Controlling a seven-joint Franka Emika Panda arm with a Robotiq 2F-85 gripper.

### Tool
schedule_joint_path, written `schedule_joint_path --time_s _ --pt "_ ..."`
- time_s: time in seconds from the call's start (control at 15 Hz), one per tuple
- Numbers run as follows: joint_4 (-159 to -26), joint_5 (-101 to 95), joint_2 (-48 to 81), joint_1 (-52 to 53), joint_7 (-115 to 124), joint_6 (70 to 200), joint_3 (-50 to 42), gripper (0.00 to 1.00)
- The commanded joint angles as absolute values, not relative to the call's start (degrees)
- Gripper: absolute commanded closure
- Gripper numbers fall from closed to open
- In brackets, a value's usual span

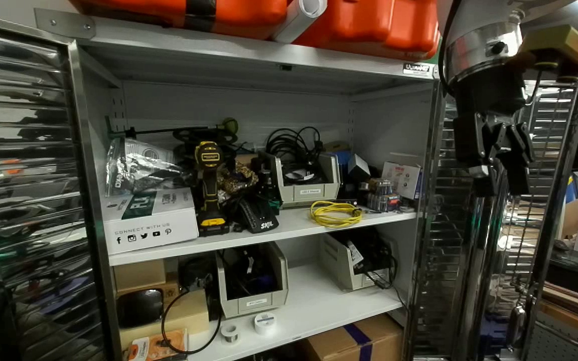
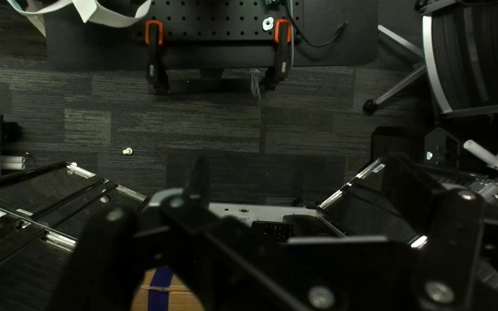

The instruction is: Put the yellow cable on the storage box

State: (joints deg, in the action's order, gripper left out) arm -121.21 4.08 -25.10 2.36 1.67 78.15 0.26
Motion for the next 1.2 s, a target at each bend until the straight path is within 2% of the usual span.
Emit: schedule_joint_path --time_s 0.0,0.67,1.13 --pt "-121.05 4.21 -25.04 1.79 1.48 77.99 0.7 0.0" --pt "-121.05 4.21 -25.04 1.79 1.48 77.99 0.7 0.0" --pt "-121.56 4.31 -14.48 0.19 5.09 89.45 0.47 0.0"
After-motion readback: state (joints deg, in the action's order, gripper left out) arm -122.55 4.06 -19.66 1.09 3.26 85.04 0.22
